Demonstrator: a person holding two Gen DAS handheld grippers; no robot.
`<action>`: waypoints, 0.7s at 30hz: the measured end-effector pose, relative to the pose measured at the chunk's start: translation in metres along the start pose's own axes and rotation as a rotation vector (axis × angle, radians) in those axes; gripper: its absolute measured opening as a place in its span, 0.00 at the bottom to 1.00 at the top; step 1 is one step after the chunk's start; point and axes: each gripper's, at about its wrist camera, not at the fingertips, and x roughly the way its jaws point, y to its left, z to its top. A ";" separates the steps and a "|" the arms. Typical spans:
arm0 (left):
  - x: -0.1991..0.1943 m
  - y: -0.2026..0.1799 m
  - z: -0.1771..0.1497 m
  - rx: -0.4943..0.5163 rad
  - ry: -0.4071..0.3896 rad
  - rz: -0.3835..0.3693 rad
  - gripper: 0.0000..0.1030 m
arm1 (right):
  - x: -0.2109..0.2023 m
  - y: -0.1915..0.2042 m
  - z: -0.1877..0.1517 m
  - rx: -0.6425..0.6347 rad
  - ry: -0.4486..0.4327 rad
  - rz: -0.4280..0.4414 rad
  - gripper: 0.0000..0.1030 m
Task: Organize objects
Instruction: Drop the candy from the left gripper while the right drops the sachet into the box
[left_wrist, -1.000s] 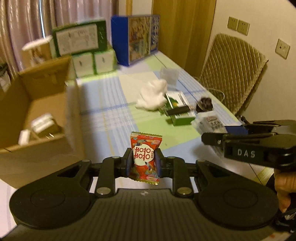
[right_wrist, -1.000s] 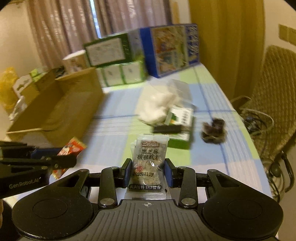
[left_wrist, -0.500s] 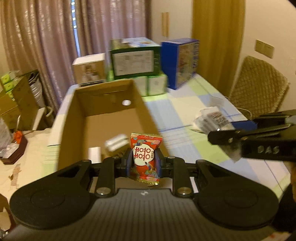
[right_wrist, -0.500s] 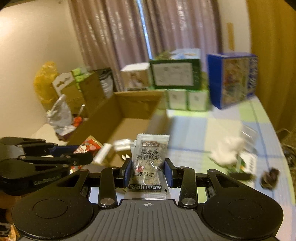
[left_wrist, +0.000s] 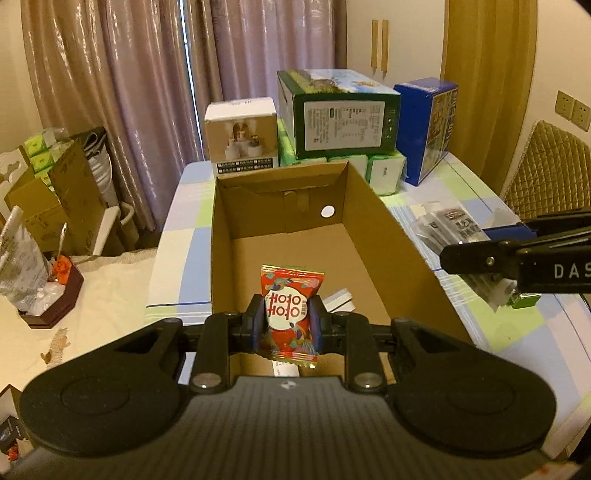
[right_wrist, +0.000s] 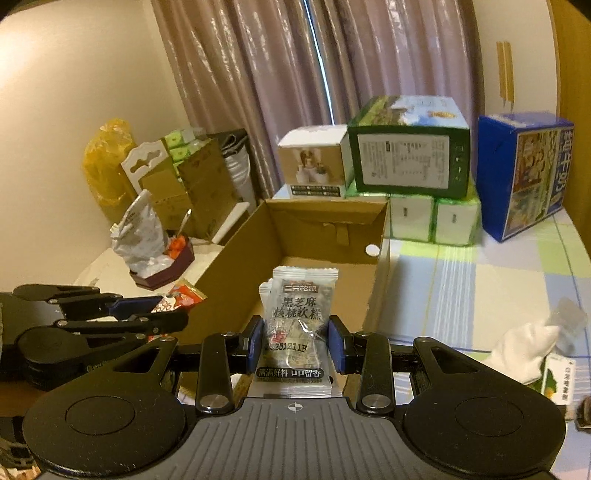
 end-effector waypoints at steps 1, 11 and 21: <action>0.004 0.000 -0.001 0.003 0.002 -0.004 0.20 | 0.005 -0.002 0.000 0.006 0.005 0.000 0.33; 0.047 -0.001 -0.008 -0.007 0.019 -0.038 0.28 | 0.036 -0.013 -0.002 0.037 0.037 -0.011 0.33; 0.028 0.015 -0.012 -0.051 -0.006 -0.001 0.29 | 0.045 -0.011 -0.007 0.044 0.033 0.010 0.33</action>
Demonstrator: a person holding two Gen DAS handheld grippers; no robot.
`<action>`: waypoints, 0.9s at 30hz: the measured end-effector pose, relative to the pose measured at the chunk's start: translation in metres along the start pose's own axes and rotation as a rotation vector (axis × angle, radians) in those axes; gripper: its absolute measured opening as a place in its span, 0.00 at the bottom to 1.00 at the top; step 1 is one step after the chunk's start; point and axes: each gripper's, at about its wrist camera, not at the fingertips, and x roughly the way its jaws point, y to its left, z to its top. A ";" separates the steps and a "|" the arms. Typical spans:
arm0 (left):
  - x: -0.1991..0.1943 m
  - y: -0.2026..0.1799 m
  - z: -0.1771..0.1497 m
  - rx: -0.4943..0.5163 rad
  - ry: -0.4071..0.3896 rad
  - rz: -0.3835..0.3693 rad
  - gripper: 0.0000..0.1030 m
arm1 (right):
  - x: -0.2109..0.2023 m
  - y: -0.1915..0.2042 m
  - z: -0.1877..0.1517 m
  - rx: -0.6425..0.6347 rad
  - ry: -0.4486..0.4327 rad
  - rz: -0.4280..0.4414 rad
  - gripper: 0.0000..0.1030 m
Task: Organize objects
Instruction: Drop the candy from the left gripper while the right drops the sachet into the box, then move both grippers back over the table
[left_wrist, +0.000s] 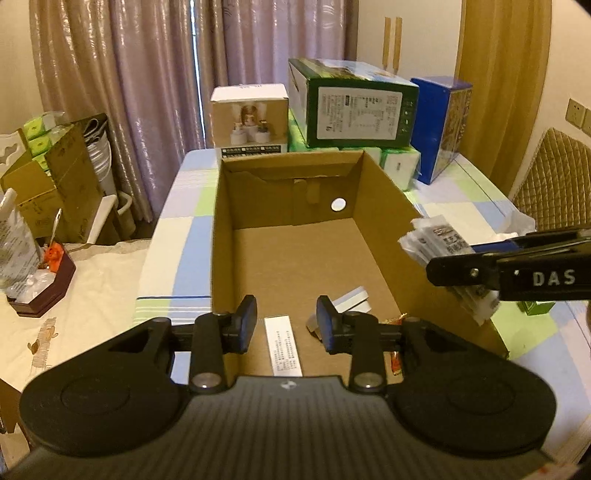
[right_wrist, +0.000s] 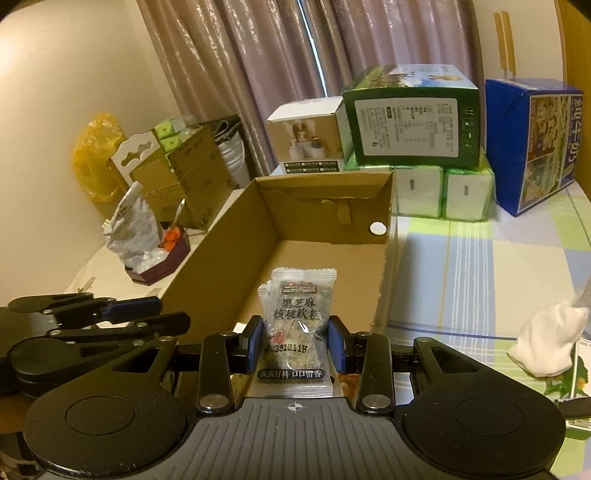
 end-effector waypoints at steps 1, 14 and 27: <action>-0.002 0.001 0.000 -0.003 -0.003 0.001 0.30 | 0.000 0.001 0.000 -0.001 -0.013 0.007 0.34; -0.034 -0.005 -0.015 -0.052 -0.011 0.018 0.51 | -0.054 -0.009 -0.009 0.018 -0.099 -0.019 0.61; -0.095 -0.063 -0.035 -0.064 -0.082 -0.004 0.84 | -0.154 -0.030 -0.084 0.044 -0.167 -0.144 0.83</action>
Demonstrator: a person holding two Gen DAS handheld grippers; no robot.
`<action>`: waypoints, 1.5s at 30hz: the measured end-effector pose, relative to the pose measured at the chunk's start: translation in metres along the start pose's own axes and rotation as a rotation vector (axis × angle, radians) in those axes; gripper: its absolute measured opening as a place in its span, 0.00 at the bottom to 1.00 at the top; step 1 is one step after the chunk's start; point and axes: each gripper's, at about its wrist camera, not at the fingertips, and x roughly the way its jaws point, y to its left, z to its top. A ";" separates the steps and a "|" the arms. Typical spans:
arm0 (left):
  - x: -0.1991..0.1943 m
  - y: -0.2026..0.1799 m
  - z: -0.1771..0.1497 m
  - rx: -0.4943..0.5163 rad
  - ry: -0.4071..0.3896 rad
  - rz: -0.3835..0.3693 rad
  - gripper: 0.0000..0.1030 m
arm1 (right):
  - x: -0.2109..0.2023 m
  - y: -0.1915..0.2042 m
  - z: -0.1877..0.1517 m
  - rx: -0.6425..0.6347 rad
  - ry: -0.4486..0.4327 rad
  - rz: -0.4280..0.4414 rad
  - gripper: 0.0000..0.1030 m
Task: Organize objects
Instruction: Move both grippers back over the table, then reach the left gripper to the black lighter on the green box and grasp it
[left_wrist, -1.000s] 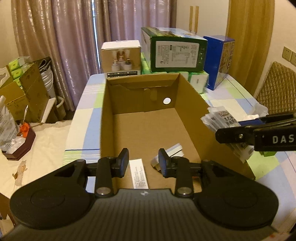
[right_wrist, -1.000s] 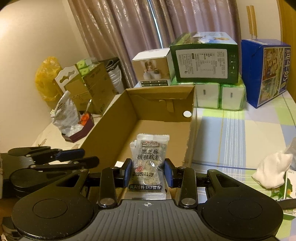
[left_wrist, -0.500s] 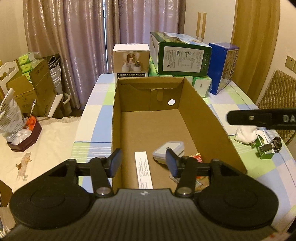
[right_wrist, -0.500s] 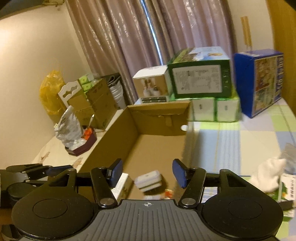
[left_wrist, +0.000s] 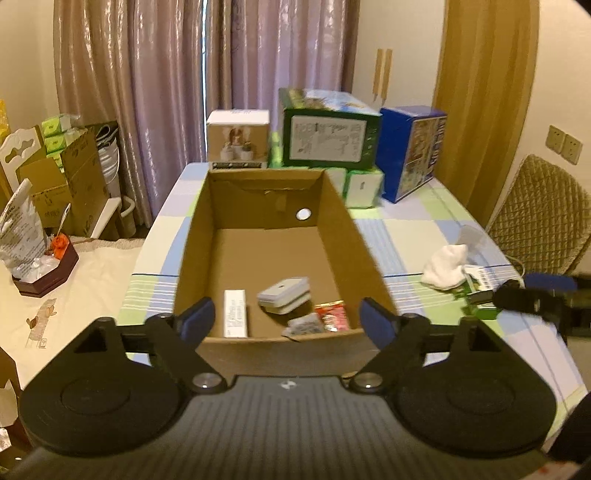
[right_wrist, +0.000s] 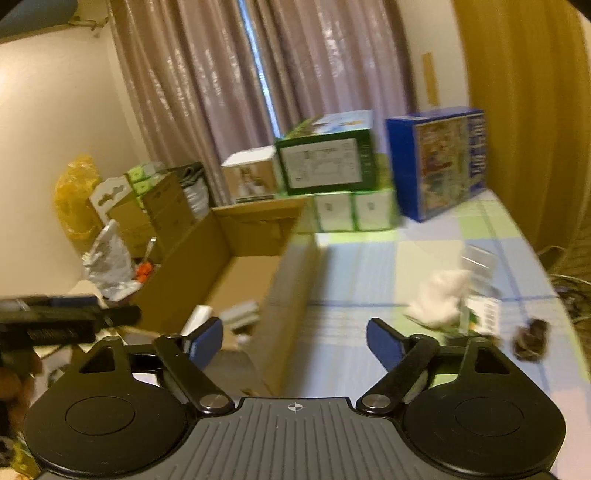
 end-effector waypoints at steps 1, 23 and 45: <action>-0.005 -0.006 -0.002 0.005 -0.006 -0.001 0.85 | -0.009 -0.005 -0.007 0.002 -0.002 -0.017 0.85; -0.036 -0.130 -0.029 0.112 0.013 -0.144 0.98 | -0.127 -0.124 -0.065 0.189 -0.066 -0.275 0.92; 0.016 -0.191 -0.021 0.270 0.043 -0.247 0.96 | -0.107 -0.169 -0.057 0.197 -0.039 -0.277 0.91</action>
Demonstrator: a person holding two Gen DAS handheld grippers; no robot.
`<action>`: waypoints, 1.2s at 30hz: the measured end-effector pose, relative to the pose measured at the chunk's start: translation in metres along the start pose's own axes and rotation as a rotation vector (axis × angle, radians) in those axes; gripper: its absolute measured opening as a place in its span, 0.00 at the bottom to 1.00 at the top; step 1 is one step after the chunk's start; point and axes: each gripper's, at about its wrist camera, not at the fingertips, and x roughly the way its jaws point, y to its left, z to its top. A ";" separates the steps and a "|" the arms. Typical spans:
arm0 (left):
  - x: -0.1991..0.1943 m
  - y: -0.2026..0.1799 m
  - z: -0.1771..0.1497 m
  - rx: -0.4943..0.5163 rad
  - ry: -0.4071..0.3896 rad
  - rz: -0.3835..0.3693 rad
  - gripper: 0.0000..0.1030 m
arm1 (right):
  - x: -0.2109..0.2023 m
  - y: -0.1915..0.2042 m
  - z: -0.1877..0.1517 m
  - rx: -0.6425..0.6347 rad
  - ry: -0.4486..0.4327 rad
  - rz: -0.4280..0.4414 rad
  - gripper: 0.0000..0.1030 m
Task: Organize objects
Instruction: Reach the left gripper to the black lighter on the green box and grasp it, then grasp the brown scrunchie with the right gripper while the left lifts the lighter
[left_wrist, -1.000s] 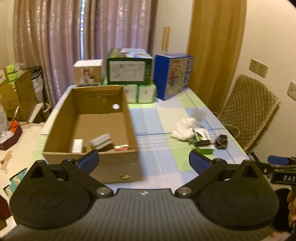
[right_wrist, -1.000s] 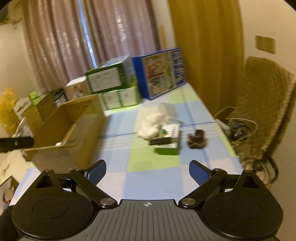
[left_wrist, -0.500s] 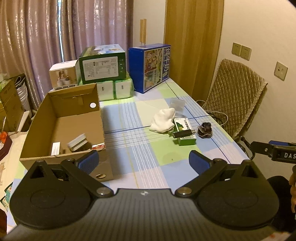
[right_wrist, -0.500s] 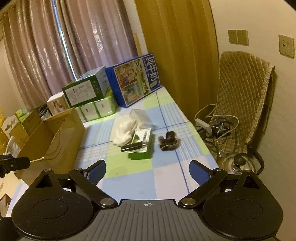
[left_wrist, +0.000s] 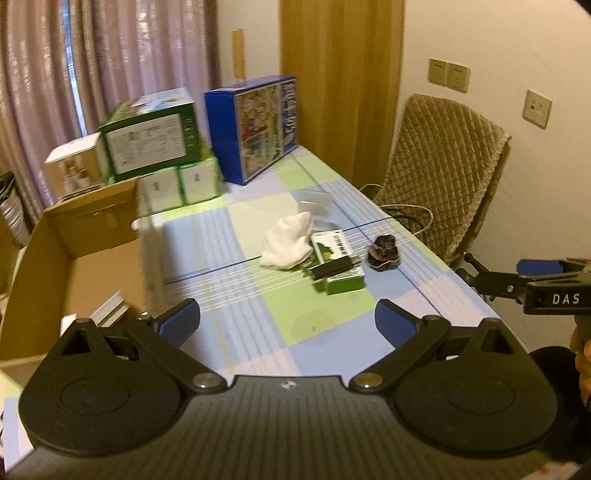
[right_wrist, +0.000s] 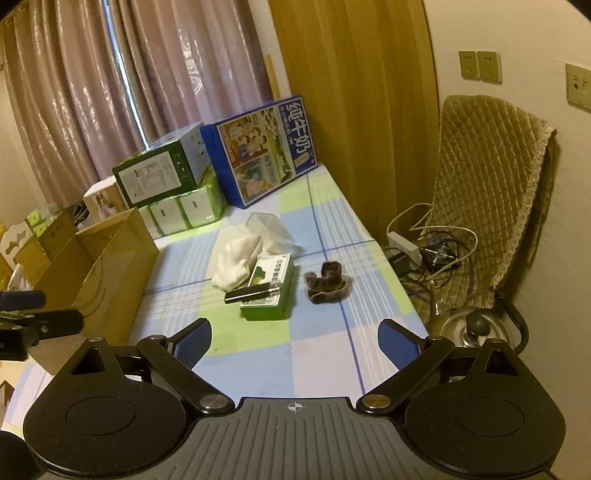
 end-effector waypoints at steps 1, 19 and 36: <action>0.006 -0.002 0.002 0.008 0.001 -0.010 0.95 | 0.003 -0.002 0.003 -0.004 0.004 0.002 0.91; 0.163 -0.027 0.030 0.235 0.116 -0.161 0.61 | 0.109 -0.040 0.051 -0.133 0.114 0.046 0.84; 0.248 -0.048 0.029 0.384 0.148 -0.281 0.25 | 0.196 -0.062 0.036 -0.189 0.200 0.070 0.81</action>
